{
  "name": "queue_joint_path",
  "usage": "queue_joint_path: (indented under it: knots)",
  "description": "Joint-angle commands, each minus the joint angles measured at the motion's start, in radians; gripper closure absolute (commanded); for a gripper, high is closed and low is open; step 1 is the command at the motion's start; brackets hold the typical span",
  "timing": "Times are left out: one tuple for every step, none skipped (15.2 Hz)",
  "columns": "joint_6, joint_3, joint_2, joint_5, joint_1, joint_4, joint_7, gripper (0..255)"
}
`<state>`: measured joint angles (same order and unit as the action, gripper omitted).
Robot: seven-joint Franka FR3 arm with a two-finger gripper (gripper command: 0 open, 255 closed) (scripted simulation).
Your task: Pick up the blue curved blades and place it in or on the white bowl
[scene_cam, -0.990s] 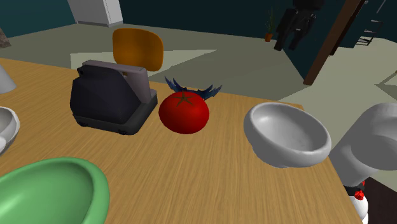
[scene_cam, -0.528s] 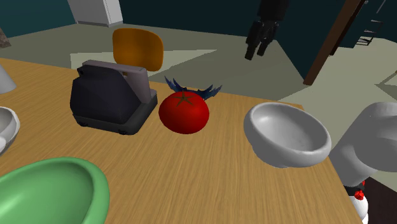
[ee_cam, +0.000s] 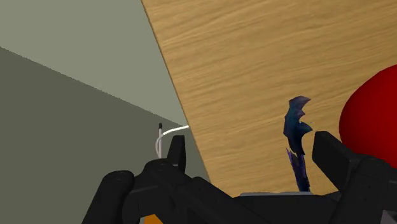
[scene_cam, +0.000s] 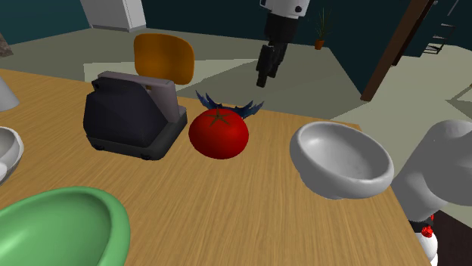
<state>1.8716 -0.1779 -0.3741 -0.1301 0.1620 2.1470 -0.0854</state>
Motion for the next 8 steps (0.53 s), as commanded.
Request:
queue_joint_path:
  knots:
    - [0.030,-0.026,0.059,0.010,0.019,-0.034,-0.017,0]
    - [0.045,-0.038,0.087,0.016,0.027,-0.049,-0.026,0]
    - [0.060,-0.050,0.115,0.023,0.036,-0.064,-0.035,0]
    - [0.073,-0.062,0.143,0.030,0.044,-0.079,-0.043,0]
    - [0.087,-0.074,0.171,0.039,0.053,-0.095,-0.050,0]
    - [0.099,-0.086,0.199,0.048,0.061,-0.112,-0.057,0]
    - [0.111,-0.098,0.226,0.058,0.070,-0.128,-0.064,0]
    - [0.118,-0.105,0.244,0.065,0.075,-0.139,-0.068,0]
